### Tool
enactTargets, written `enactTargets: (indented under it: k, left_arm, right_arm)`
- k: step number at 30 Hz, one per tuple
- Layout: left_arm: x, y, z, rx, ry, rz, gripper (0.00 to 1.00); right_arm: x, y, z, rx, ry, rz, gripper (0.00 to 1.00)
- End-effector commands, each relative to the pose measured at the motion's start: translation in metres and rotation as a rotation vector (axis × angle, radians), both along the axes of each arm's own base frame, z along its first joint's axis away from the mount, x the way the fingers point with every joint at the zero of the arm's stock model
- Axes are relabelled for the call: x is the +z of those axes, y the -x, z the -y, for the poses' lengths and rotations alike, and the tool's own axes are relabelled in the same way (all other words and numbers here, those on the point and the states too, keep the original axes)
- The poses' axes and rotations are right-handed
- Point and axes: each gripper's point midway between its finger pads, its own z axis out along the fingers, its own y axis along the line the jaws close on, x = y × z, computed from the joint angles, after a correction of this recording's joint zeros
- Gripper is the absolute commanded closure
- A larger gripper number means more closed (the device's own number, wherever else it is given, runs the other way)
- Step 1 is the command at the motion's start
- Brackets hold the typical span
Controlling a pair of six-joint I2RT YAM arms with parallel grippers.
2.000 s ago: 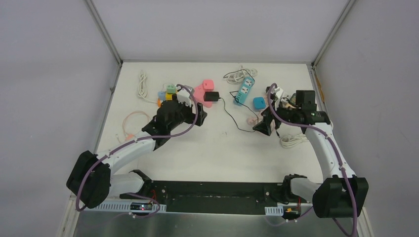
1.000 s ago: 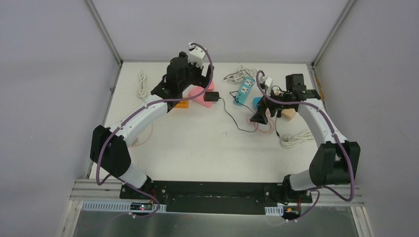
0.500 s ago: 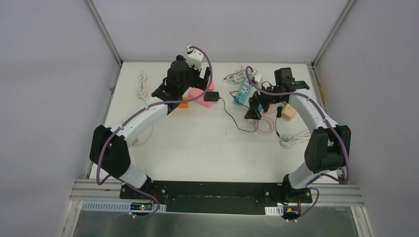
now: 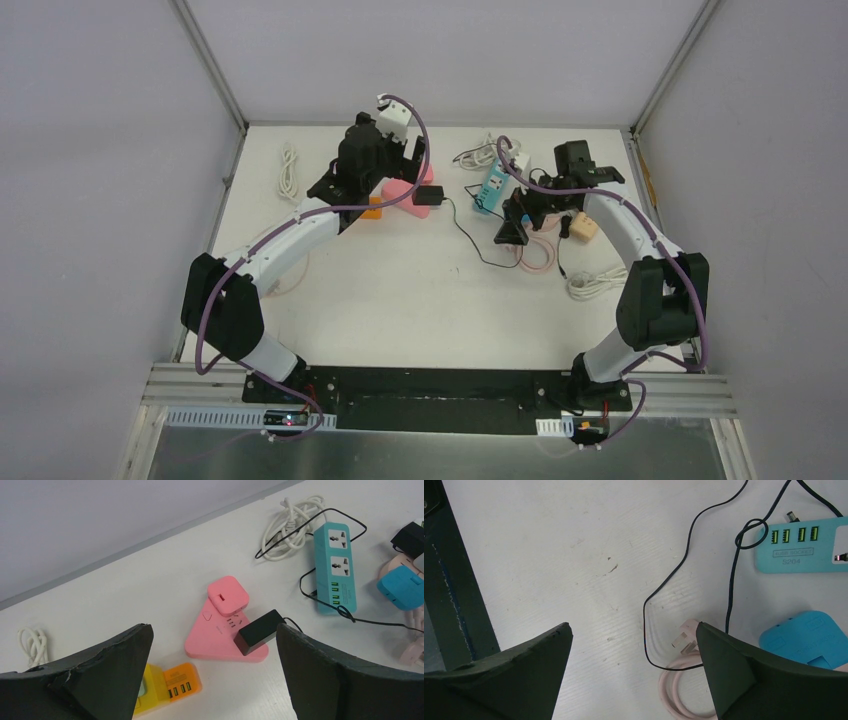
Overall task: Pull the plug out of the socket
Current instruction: Move the socket to the center of the board.
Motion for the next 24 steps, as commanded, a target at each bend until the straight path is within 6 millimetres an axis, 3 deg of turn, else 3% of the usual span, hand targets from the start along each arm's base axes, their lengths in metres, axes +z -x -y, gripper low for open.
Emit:
enactTargets:
  k: [1,24]
  left_arm:
    - [0.029,0.001,-0.007,0.017,0.030,0.079,0.01]
    - [0.032,0.003,-0.012,0.034,0.034,0.094,0.01]
  right_arm:
    - [0.004,-0.004,-0.002,-0.002,-0.005,0.031,0.00]
    - [-0.007,-0.005,-0.004,-0.009,-0.017,-0.009,0.00]
